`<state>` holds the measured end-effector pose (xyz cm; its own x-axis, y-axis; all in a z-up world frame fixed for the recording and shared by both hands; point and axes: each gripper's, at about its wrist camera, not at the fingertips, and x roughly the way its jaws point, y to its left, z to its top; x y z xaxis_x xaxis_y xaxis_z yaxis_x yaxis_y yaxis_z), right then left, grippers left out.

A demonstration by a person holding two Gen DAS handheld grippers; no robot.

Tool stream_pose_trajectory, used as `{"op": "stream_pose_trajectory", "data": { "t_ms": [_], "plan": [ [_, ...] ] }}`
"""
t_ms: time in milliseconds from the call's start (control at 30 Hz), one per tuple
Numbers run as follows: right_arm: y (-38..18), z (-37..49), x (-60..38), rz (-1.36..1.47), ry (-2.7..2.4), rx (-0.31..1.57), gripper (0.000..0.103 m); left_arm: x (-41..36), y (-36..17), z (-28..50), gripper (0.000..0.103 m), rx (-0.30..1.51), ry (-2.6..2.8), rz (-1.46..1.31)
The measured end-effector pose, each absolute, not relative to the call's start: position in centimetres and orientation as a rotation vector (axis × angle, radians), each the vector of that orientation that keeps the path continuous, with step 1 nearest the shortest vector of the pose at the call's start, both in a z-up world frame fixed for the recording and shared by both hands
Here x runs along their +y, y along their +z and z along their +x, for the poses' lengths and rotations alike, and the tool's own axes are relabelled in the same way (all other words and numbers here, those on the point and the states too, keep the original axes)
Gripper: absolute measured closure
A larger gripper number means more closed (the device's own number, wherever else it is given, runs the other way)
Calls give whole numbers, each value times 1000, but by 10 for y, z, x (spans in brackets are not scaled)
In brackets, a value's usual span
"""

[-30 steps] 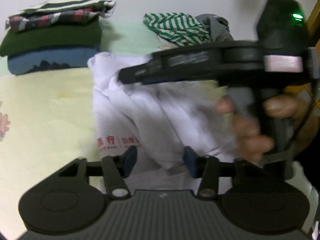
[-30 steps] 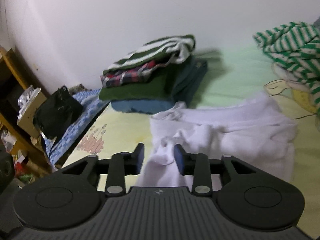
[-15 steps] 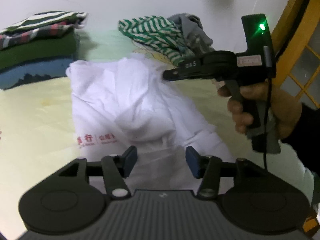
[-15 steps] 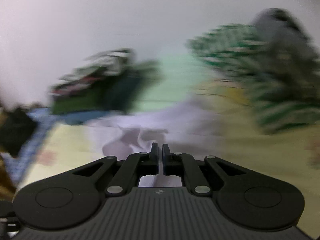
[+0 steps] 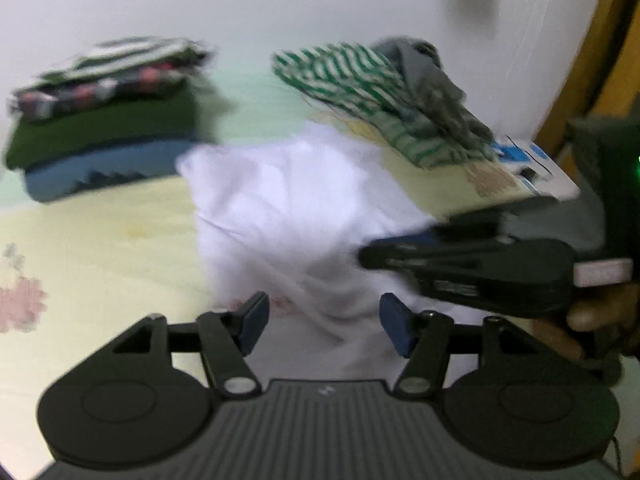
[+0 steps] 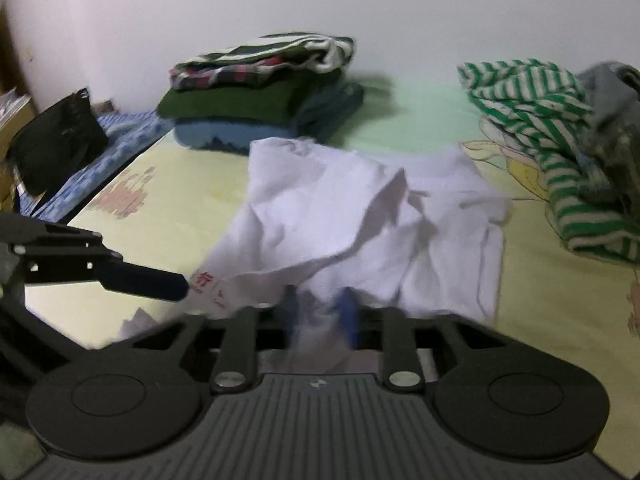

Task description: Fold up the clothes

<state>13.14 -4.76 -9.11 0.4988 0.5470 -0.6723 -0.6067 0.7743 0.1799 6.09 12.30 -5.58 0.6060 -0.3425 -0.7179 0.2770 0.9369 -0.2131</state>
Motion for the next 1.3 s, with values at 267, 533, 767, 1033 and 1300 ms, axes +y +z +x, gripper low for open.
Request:
{"op": "stream_pose_trajectory", "data": {
  "t_ms": [267, 533, 767, 1033, 1300],
  "plan": [
    [-71, 121, -90, 68, 696, 749, 99, 137, -52, 68, 36, 859, -364, -114],
    [-81, 109, -96, 82, 725, 791, 99, 140, -51, 91, 26, 882, -440, -340],
    [-82, 127, -99, 30, 659, 740, 78, 127, -54, 118, 26, 963, -401, -354],
    [-82, 148, -101, -30, 583, 681, 69, 119, -63, 135, 42, 1033, -272, -344],
    [-99, 169, -75, -261, 615, 572, 65, 129, -56, 124, 31, 1001, -267, -290]
  ]
}}
